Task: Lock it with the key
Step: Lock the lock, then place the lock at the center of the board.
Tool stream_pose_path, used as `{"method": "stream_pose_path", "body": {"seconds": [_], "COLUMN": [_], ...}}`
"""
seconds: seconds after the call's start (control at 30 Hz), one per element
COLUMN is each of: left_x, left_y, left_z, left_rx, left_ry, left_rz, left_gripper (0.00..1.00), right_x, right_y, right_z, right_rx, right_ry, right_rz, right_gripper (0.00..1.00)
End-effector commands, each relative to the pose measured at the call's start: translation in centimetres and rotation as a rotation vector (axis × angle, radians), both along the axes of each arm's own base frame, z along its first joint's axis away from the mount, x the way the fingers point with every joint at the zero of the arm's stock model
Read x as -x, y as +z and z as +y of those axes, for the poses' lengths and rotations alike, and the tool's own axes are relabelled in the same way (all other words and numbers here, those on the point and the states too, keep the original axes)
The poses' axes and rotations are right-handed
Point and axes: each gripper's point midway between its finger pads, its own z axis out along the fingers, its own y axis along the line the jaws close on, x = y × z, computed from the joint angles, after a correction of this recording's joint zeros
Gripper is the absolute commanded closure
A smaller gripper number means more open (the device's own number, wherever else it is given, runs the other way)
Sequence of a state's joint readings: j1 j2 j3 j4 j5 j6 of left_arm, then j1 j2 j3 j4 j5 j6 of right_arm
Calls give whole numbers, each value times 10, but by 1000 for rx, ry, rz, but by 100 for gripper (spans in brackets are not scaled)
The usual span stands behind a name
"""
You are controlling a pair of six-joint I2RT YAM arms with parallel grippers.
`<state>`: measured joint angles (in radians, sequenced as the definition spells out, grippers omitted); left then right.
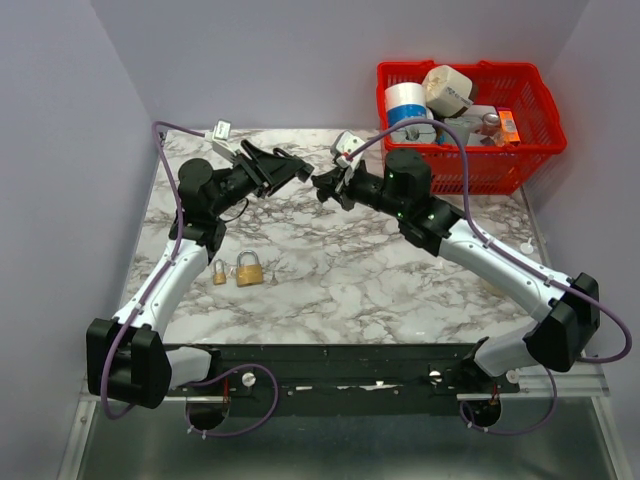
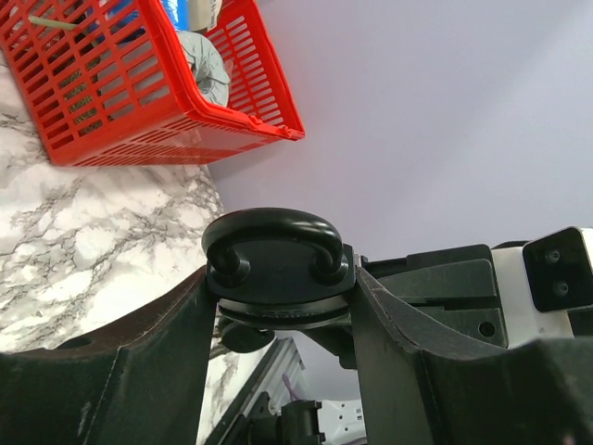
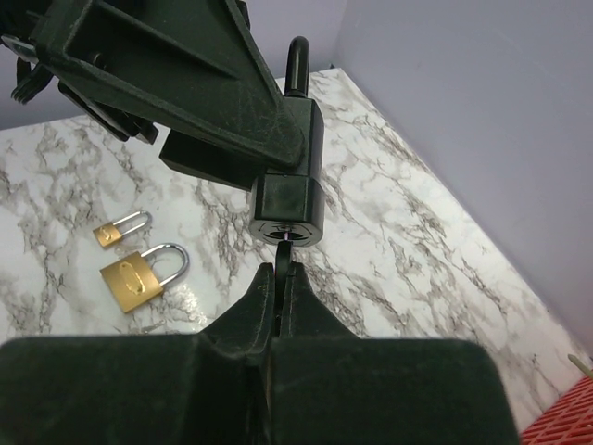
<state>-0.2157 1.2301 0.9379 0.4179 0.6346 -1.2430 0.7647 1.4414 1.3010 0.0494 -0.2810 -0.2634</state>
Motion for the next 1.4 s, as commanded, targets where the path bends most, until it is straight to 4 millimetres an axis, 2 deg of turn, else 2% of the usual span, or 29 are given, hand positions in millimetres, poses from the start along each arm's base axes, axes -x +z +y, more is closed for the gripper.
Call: {"method": "stream_pose_path", "body": {"seconds": [0.0,0.1,0.2,0.23,0.33,0.43,0.47,0.53,0.57,0.6,0.63,0.67,0.73,0.77,0.87,0.97,1.0,1.17,1.37], "left_x": [-16,-27,-38,-39,-40,-33,-27,-18,-5,1,10,27,44,60,80,87,88,91,79], "left_y": [38,46,49,50,40,-1,-30,-64,-95,-113,-128,-154,-184,-205,-234,-252,-253,-276,-281], "left_z": [14,23,33,33,33,30,30,34,38,42,45,48,55,57,63,70,66,72,49], "left_rx": [60,74,84,84,53,-75,-182,-299,-377,-474,-533,-587,-677,-698,-792,-900,-948,-1084,-1124], "left_ry": [89,122,152,150,145,110,87,65,31,-2,-37,-88,-132,-161,-179,-167,-172,-142,-157], "left_rz": [-84,-98,-96,-99,-80,8,72,171,308,312,353,481,574,656,749,781,772,835,840], "left_gripper": [100,100,100,100,100,100,100,100,100,100,100,100,100,100,100,100,100,100,100], "right_x": [6,12,20,22,25,27,28,25,25,26,27,27,28,29,31,33,33,35,36], "right_y": [-15,-17,-26,-34,-41,-47,-50,-55,-55,-66,-70,-71,-82,-86,-99,-106,-106,-109,-110], "right_z": [-7,-11,-17,-19,-25,-33,-36,-42,-45,-50,-52,-55,-58,-59,-60,-61,-61,-61,-64], "right_rx": [11,1,3,11,7,2,-1,-3,-10,16,21,20,31,30,37,39,38,37,38], "right_ry": [-19,-19,-17,-21,-49,-85,-98,-129,-139,-154,-163,-170,-183,-188,-192,-190,-188,-184,-186], "right_rz": [42,57,86,105,145,183,199,215,222,252,260,266,289,306,339,350,351,354,349], "right_gripper": [99,99,99,99,99,99,99,99,99,99,99,99,99,99,99,99,99,99,99]}}
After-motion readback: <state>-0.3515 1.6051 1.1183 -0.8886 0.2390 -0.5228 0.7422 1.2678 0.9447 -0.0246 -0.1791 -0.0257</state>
